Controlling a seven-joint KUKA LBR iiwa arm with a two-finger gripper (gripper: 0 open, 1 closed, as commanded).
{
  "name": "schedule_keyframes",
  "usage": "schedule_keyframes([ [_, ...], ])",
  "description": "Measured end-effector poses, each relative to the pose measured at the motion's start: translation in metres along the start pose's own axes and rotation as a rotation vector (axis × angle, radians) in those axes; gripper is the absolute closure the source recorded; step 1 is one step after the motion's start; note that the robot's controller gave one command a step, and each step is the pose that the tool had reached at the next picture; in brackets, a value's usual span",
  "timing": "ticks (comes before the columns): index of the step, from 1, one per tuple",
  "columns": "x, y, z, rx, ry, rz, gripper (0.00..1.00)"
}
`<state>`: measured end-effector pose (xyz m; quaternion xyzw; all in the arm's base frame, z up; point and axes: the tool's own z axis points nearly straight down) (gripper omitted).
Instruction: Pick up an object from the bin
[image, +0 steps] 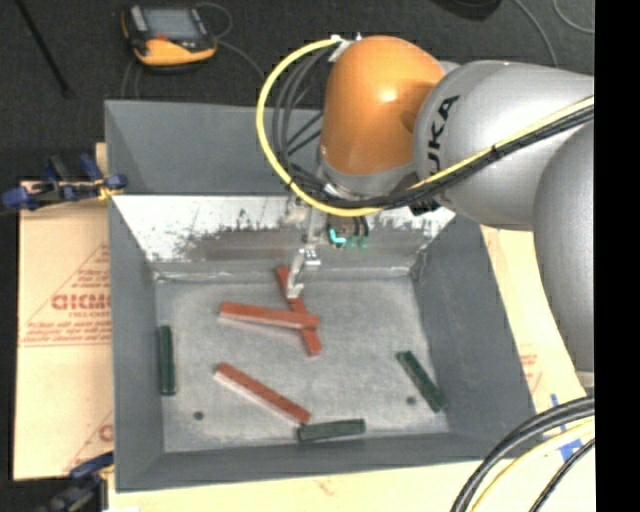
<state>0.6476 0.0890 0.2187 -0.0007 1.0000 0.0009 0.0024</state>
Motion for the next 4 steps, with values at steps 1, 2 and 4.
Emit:
schedule_keyframes([
  [1,0.000,0.000,0.000,0.000,0.000,0.000,0.00],
  [2,0.005,0.001,-0.021,0.000,0.002,-0.001,0.00],
  [4,0.025,0.027,0.138,-0.001,-0.002,0.111,1.00],
])
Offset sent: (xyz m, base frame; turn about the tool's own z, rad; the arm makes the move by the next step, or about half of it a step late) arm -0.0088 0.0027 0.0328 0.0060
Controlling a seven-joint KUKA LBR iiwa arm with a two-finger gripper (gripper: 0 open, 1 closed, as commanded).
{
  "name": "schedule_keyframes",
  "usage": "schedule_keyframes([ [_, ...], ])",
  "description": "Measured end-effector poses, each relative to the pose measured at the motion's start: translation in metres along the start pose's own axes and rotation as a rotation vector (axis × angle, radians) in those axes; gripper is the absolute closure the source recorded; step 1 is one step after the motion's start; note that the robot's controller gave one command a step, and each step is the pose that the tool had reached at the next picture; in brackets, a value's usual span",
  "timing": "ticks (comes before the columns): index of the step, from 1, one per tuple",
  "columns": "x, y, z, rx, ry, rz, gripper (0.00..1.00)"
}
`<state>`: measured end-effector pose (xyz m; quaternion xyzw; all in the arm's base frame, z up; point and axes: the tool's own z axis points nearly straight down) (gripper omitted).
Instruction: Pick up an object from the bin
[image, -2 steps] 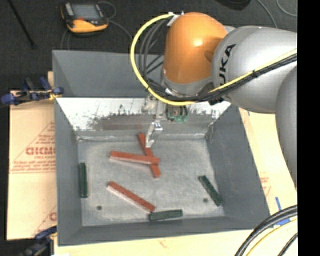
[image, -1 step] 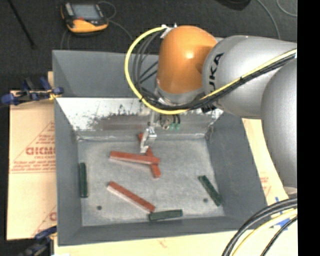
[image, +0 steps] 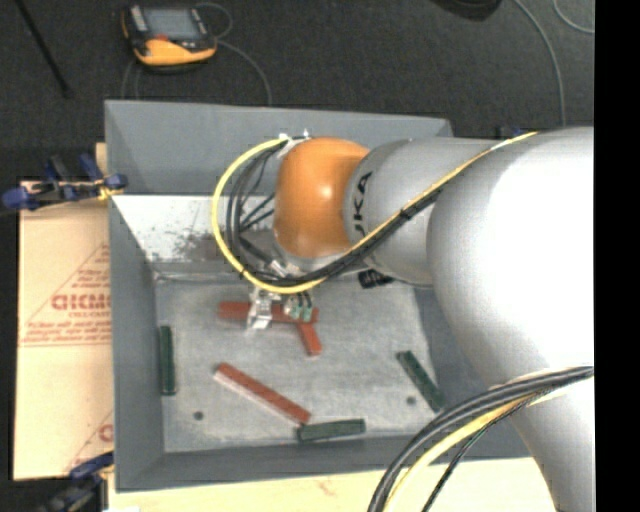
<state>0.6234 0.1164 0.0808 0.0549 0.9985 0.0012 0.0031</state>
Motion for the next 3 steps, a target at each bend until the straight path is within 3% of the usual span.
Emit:
schedule_keyframes([
  [1,0.000,0.000,0.000,0.000,0.000,0.000,1.00],
  [2,-0.004,0.003,-0.024,0.002,0.005,0.011,1.00],
  [3,-0.006,-0.008,-0.179,0.003,0.000,-0.017,1.00],
])
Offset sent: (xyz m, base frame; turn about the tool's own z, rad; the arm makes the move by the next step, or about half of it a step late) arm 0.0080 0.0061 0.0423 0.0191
